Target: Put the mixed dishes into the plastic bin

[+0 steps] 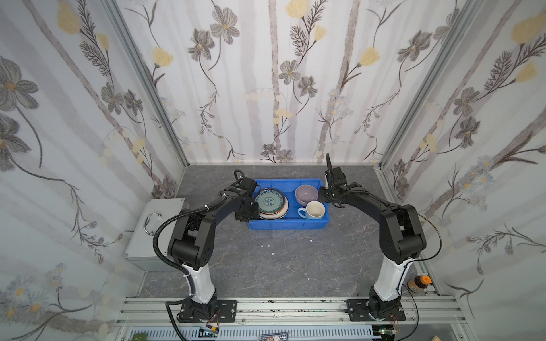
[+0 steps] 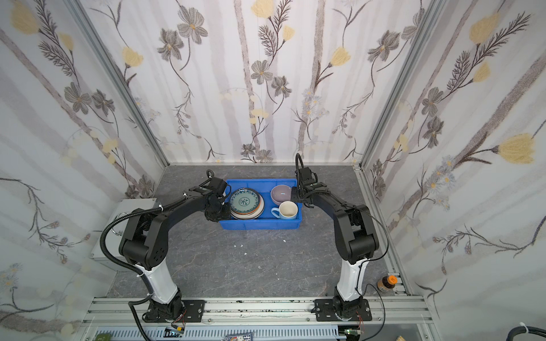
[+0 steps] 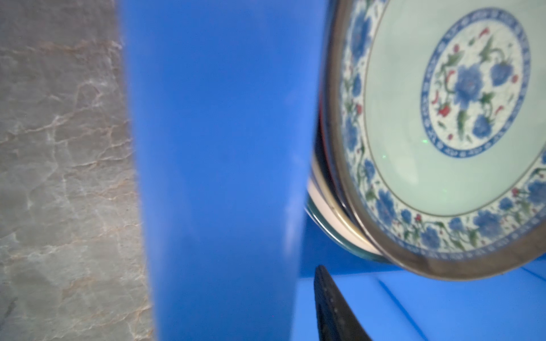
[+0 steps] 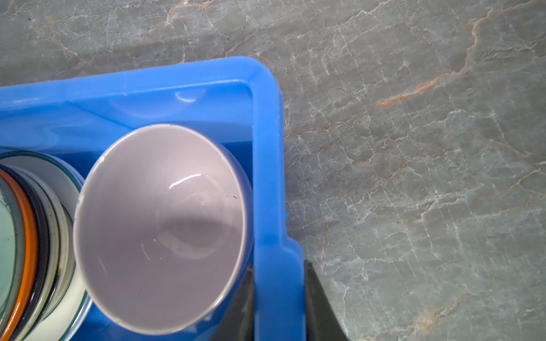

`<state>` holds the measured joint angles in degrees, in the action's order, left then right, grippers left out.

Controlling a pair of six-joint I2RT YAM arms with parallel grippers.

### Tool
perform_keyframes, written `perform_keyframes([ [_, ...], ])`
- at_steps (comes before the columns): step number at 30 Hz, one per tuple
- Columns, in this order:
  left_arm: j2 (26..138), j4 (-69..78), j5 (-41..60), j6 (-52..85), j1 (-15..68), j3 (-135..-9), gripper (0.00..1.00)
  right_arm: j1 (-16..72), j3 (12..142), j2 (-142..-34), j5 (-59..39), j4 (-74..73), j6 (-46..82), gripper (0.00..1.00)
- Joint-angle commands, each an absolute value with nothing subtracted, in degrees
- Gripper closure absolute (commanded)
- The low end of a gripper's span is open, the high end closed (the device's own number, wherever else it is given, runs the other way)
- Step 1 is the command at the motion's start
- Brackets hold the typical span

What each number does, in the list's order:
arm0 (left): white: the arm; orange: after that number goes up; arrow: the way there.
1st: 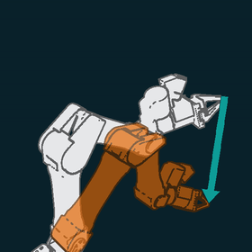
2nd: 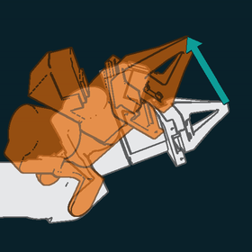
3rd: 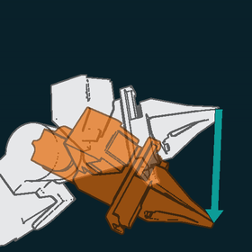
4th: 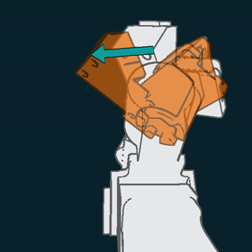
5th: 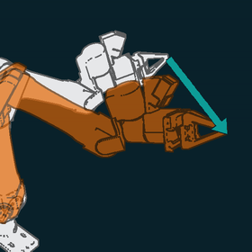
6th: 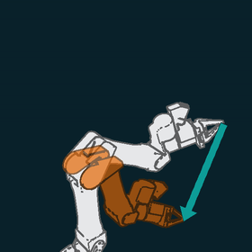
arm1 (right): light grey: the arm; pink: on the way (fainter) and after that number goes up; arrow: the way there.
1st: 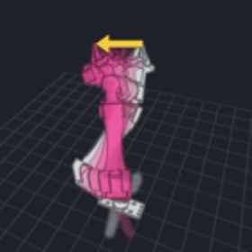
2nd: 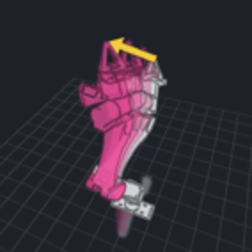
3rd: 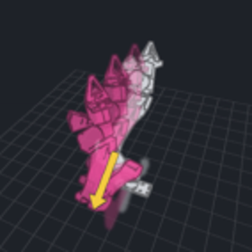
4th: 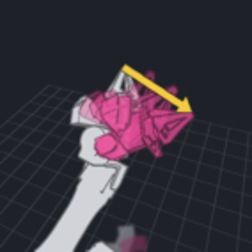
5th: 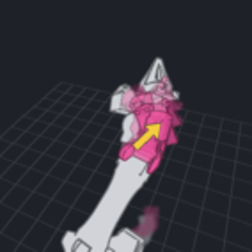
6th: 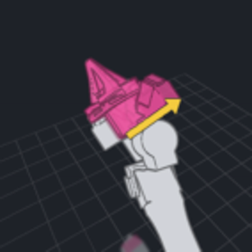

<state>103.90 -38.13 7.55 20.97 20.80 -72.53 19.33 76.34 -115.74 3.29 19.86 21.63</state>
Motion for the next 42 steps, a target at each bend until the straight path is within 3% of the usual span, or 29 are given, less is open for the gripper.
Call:
perform_keyframes([
  [1,102.48,-40.35,6.44,20.5,20.92,-72.38,0.53,19.64,74.24,-113.65,2.66,22.59,24.75,0.73],
  [3,101.97,-41.73,5.41,19.1,20.84,-73.58,0.45,19.86,74.09,-111.59,3.37,23.01,24.66,0.66],
  [6,100.8,-44.27,3.43,17.23,20.83,-76.11,0.0,20.12,74.89,-108.35,5.2,24.26,23.72,0.44],
  [8,99.0,-45.51,2.49,16.56,20.68,-76.98,0.0,20.04,76.12,-106.45,5.67,25.13,22.14,0.34],
  [11,94.69,-46.8,2.28,16.0,19.18,-78.12,0.0,19.61,80.23,-103.76,5.1,28.24,19.47,0.28],
  [13,90.33,-46.49,1.55,15.04,16.91,-77.99,0.0,19.6,82.43,-101.05,5.16,29.51,17.64,0.01],
  [18,76.62,-35.76,-5.97,10.86,9.75,-69.69,0.0,19.51,79.43,-91.02,8.24,25.55,15.72,0.0],
  [25,57.1,9.4,-10.2,4.23,1.81,-34.95,0.0,19.12,53.93,-70.78,16.0,4.25,14.77,0.0],
  [32,64.38,22.74,-10.9,4.07,-1.01,-27.5,0.0,18.11,34.87,-59.35,20.66,-11.61,10.31,0.0],
  [42,76.92,39.98,-8.59,5.48,-1.58,-21.86,0.0,14.15,16.29,-58.23,19.64,-36.99,2.22,0.0],
])
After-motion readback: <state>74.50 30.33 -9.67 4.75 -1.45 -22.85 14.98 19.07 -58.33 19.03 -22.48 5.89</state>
